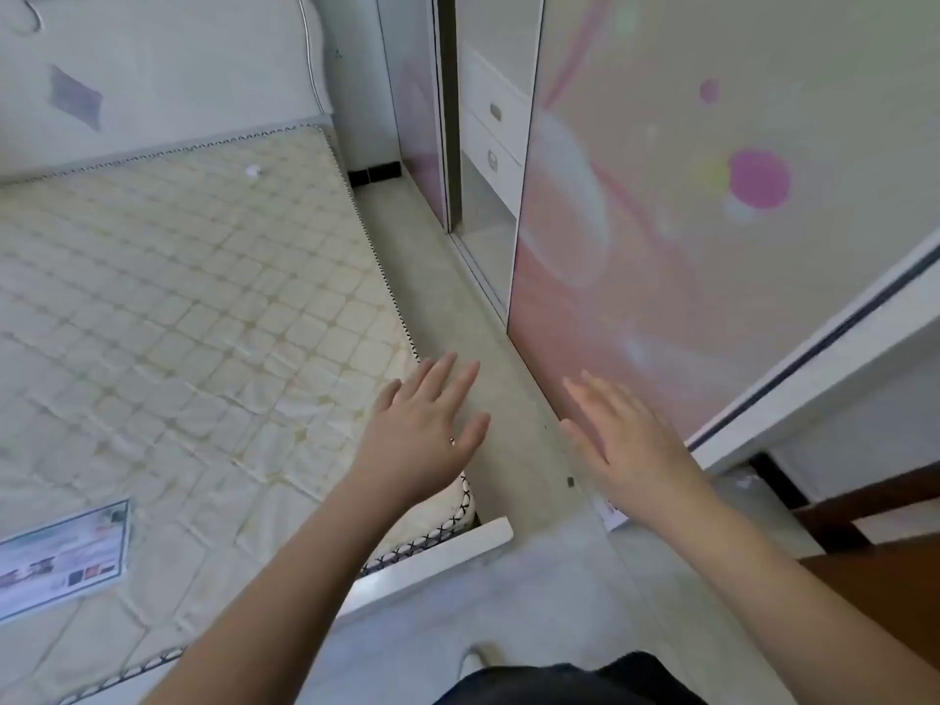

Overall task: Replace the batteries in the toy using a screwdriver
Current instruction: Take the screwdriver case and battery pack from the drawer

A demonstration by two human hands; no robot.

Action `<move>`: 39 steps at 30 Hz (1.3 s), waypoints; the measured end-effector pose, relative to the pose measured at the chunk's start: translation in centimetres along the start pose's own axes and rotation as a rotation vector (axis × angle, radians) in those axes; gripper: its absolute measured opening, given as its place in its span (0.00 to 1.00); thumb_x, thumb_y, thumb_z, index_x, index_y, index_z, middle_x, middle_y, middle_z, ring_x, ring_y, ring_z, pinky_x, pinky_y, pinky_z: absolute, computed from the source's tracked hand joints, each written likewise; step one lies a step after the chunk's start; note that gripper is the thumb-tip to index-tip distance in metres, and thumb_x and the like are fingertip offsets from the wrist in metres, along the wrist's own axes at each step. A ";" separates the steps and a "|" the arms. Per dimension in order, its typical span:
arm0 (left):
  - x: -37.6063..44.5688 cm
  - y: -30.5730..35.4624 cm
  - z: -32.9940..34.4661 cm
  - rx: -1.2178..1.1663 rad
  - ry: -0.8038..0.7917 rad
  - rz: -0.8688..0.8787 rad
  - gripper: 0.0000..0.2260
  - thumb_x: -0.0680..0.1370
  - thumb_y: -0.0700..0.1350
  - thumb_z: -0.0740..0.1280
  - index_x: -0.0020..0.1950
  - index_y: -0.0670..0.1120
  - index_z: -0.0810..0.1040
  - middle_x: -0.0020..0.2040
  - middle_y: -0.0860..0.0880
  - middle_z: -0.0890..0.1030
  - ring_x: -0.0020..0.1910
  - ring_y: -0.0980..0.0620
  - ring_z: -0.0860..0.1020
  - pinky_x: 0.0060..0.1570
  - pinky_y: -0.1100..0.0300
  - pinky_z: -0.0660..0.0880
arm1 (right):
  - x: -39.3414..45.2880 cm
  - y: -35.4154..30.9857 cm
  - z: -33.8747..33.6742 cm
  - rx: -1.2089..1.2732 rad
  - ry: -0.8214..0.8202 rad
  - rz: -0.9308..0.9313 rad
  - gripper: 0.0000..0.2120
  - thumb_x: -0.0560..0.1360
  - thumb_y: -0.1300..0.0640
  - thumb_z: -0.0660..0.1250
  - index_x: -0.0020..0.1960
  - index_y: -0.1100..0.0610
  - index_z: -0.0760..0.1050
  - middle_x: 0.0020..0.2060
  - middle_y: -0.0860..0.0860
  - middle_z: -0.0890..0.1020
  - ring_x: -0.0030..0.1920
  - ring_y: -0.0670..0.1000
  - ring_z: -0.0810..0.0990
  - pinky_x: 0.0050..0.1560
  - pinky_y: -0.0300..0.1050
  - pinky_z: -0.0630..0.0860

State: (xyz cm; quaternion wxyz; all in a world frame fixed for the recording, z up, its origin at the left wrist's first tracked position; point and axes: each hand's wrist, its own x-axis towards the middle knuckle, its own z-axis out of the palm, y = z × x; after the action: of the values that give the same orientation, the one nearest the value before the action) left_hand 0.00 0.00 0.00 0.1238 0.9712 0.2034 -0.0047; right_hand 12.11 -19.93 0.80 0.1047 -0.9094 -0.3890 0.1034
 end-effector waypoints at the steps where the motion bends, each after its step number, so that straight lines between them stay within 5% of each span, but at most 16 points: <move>1: 0.6 0.3 0.2 0.011 -0.003 0.002 0.35 0.72 0.66 0.35 0.79 0.60 0.49 0.80 0.56 0.51 0.78 0.53 0.49 0.75 0.51 0.50 | 0.6 0.3 0.0 -0.024 -0.003 -0.013 0.27 0.82 0.41 0.45 0.78 0.48 0.54 0.77 0.46 0.56 0.76 0.49 0.54 0.71 0.45 0.54; 6: 4.1 1.2 2.4 0.083 0.023 -0.019 0.33 0.74 0.66 0.37 0.79 0.59 0.50 0.80 0.55 0.52 0.79 0.52 0.50 0.75 0.50 0.49 | 4.5 2.8 0.2 -0.047 0.012 -0.038 0.36 0.74 0.35 0.37 0.77 0.49 0.56 0.77 0.48 0.60 0.75 0.51 0.58 0.72 0.48 0.56; 17: 12.7 4.8 4.1 0.098 -0.017 -0.196 0.33 0.74 0.66 0.36 0.79 0.60 0.48 0.80 0.56 0.51 0.79 0.53 0.48 0.76 0.51 0.48 | 15.1 10.9 -0.9 0.007 0.020 -0.150 0.33 0.76 0.39 0.43 0.75 0.54 0.64 0.73 0.53 0.68 0.71 0.56 0.67 0.69 0.54 0.64; 32: 20.4 5.2 4.6 0.051 -0.005 -0.189 0.33 0.74 0.66 0.36 0.79 0.60 0.45 0.80 0.56 0.51 0.79 0.54 0.48 0.76 0.54 0.48 | 24.0 11.5 0.0 0.009 0.012 -0.184 0.34 0.76 0.39 0.40 0.75 0.53 0.63 0.73 0.52 0.66 0.75 0.54 0.59 0.72 0.53 0.56; 39: 27.8 -0.1 3.4 0.056 0.006 -0.150 0.34 0.73 0.65 0.34 0.79 0.60 0.48 0.79 0.56 0.54 0.78 0.54 0.50 0.75 0.56 0.49 | 32.4 9.4 0.6 0.030 0.047 -0.147 0.35 0.75 0.40 0.37 0.74 0.53 0.64 0.72 0.51 0.68 0.75 0.56 0.59 0.73 0.54 0.53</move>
State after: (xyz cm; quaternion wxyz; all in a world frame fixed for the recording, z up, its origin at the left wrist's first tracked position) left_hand 25.60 10.26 -4.94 0.0953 0.9564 0.2756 -0.0165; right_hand 40.32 -2.58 -5.73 0.1346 -0.8789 -0.4507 0.0798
